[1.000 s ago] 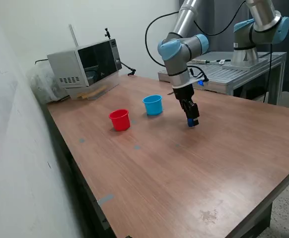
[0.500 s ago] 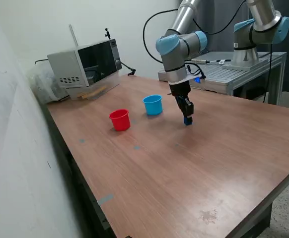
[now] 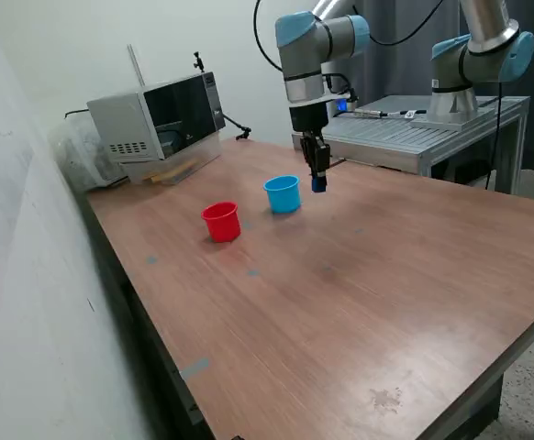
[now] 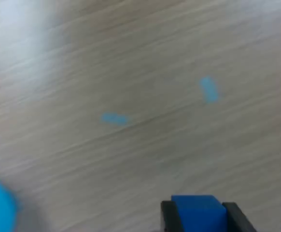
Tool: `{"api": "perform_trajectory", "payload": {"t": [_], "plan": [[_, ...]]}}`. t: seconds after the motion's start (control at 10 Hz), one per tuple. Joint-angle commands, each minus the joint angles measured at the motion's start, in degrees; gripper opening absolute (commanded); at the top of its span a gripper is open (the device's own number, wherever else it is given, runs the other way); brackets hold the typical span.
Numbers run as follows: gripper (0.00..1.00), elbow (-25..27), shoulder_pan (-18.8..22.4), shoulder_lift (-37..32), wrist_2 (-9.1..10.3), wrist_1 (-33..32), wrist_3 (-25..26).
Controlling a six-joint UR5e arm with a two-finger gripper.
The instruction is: Place red objects in the red bin, and blue objects in the blue bin.
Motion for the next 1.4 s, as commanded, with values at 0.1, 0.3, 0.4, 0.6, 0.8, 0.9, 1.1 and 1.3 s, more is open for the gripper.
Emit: {"api": "perform_trajectory", "payload": {"t": [0.1, 0.3, 0.4, 0.6, 0.8, 0.9, 1.1, 1.3], "plan": [[0.0, -0.21, -8.02, -2.94, -1.43, 1.63, -4.65], [0.0, -0.04, -11.28, -2.94, -1.44, 2.16, -6.42], [0.0, 0.23, -12.95, -2.94, -1.44, 2.16, -7.38], [0.0, 0.49, -14.89, -2.51, -1.44, 2.07, -8.35], [0.0, 0.58, -16.04, -1.19, -1.52, 1.64, -8.89], [0.0, 0.49, -16.74, 0.03, -1.61, 1.46, -9.32], [1.0, 0.14, -17.8, 1.01, -2.05, 1.28, -9.76], [1.0, 0.14, -17.28, 1.01, -1.96, 1.63, -10.38]]}}
